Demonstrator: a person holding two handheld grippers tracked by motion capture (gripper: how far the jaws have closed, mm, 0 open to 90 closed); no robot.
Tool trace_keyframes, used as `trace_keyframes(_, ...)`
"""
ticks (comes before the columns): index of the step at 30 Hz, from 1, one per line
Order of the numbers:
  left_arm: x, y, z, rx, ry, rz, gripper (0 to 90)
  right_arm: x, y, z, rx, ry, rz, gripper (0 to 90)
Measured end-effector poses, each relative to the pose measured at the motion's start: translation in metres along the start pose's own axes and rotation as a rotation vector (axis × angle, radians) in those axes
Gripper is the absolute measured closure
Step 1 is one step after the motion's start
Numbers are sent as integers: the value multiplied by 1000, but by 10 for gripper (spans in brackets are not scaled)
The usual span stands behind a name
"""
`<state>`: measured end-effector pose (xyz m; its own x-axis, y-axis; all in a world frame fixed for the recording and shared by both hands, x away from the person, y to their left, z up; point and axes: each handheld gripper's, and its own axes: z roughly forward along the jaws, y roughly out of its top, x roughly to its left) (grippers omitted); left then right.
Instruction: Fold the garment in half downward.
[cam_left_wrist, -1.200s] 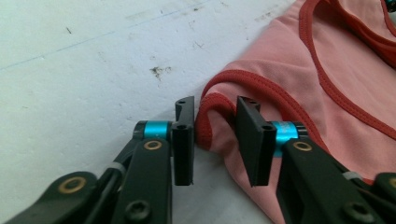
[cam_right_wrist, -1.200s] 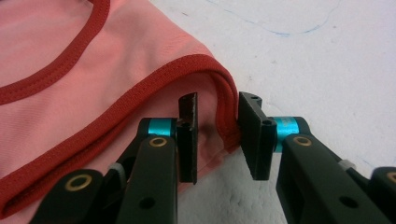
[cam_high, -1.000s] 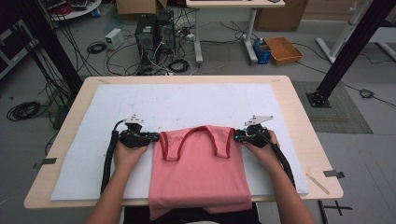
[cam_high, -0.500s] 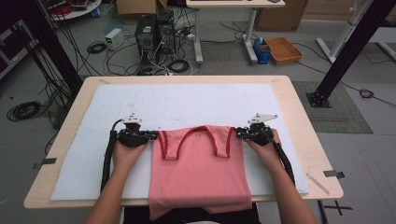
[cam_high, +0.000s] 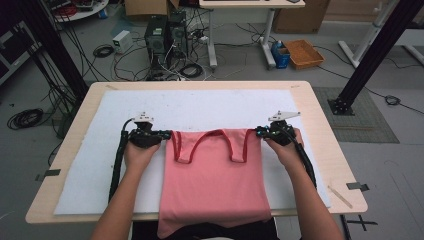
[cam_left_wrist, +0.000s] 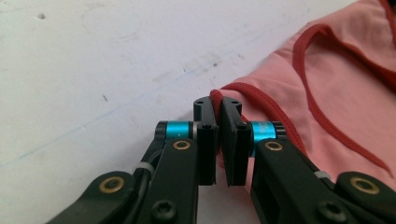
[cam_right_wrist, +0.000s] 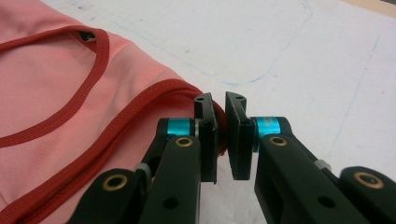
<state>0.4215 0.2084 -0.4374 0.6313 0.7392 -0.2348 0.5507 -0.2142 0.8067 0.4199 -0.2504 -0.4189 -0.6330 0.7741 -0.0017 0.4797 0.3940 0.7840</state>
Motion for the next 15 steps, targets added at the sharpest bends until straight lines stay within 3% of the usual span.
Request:
trace_keyframes(3, 3, 11, 1, -7, 14, 13, 850, -5, 8, 4, 13, -13, -4, 846)
trace_keyframes(8, 10, 33, 6, -10, 12, -4, 850, -15, 21, 8, 18, -26, 5, 846)
trace_keyframes(15, 18, 59, 13, -40, -14, -26, 850, -33, 42, 10, -28, -20, 54, 845)
